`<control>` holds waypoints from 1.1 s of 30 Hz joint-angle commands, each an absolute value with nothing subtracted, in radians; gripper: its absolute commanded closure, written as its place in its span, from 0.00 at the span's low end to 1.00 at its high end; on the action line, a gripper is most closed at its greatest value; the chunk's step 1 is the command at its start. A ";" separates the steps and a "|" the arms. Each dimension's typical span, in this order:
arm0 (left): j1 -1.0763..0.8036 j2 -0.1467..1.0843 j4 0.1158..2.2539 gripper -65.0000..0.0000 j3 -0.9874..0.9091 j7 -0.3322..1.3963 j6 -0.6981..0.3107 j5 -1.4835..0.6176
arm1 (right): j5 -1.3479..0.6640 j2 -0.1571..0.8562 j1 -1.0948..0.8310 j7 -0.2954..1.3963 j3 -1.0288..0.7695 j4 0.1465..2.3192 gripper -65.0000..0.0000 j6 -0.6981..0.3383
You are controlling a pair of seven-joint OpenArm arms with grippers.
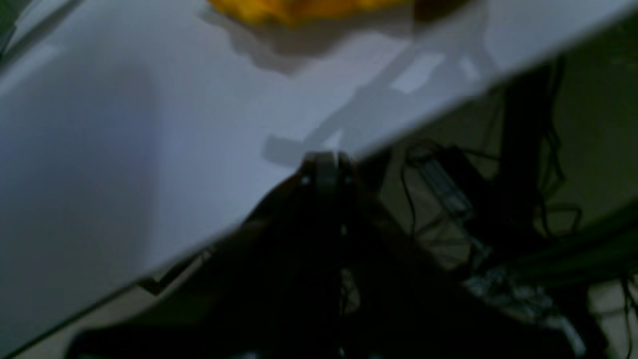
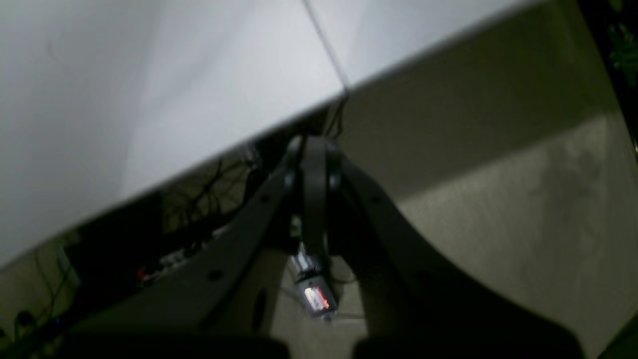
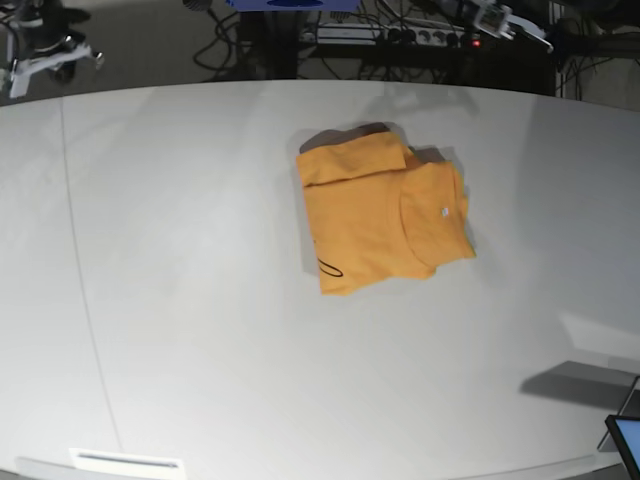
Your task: Fold the T-shirt properly
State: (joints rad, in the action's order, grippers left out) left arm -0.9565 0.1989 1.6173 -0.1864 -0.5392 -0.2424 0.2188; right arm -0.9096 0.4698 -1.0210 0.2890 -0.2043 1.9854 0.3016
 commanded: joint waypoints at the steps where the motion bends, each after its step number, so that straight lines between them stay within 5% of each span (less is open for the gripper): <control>1: -0.977 0.196 1.629 1.00 -0.182 -0.568 -0.229 0.222 | -0.903 0.478 -1.053 0.269 -0.211 1.998 1.00 0.298; 9: -1.044 0.185 1.610 1.00 -0.097 -0.561 -0.217 0.265 | -0.903 0.407 -1.132 0.320 -0.208 1.956 1.00 0.278; 19: -0.897 0.182 1.227 1.00 0.091 -0.367 -0.196 0.257 | -0.900 0.317 -0.848 0.636 -0.179 1.494 1.00 -0.082; 33: -0.386 0.033 0.334 1.00 0.177 -0.205 -0.136 0.257 | -0.173 0.170 -0.374 0.156 0.220 0.545 1.00 -0.111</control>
State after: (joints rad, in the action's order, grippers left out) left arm -0.3702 0.0261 0.3271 0.1776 -0.2016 -0.1371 0.2546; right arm -0.1711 0.1585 -0.3679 0.1493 0.2249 0.5289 -0.1173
